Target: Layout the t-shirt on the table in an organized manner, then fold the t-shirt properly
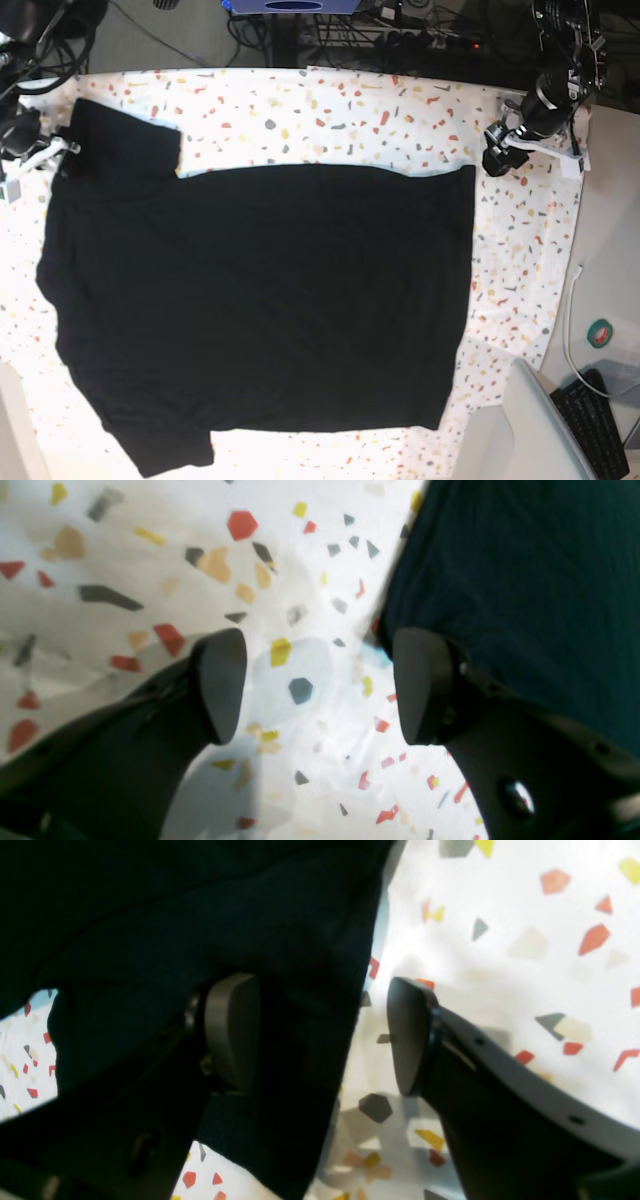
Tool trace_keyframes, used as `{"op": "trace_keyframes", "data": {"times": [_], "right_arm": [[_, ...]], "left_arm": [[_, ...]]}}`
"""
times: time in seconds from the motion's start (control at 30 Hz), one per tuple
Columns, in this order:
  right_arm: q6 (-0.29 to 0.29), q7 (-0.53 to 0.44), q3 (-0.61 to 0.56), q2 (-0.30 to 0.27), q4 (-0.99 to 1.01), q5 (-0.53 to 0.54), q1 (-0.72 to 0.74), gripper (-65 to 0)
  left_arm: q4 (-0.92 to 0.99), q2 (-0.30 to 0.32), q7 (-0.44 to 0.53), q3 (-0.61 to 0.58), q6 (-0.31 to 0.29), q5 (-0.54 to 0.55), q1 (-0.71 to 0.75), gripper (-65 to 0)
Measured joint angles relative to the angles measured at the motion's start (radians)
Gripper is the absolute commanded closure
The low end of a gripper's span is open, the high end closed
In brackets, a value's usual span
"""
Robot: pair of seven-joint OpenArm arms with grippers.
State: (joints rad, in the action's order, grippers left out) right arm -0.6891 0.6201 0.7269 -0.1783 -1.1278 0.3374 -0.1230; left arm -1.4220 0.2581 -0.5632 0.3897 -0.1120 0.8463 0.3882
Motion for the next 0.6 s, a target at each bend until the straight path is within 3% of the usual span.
{"op": "trace_keyframes", "data": {"times": [0.17,0.4,0.6], "right_arm": [[0.0,0.016,0.0,0.006,0.011,0.005,0.0,0.0],[0.0,0.015,0.0,0.008,0.011,0.008,-0.002,0.0],[0.0,0.015,-0.001,0.008,0.011,0.007,-0.002,0.0]], "left_arm": [[-0.007,-0.011,0.018,-0.088,-0.005,0.0,0.027,-43.3],[-0.02,-0.111,0.057,-0.088,-0.021,0.018,0.061,-43.3],[-0.056,-0.117,0.023,-0.089,-0.003,0.005,0.055,-43.3]]}}
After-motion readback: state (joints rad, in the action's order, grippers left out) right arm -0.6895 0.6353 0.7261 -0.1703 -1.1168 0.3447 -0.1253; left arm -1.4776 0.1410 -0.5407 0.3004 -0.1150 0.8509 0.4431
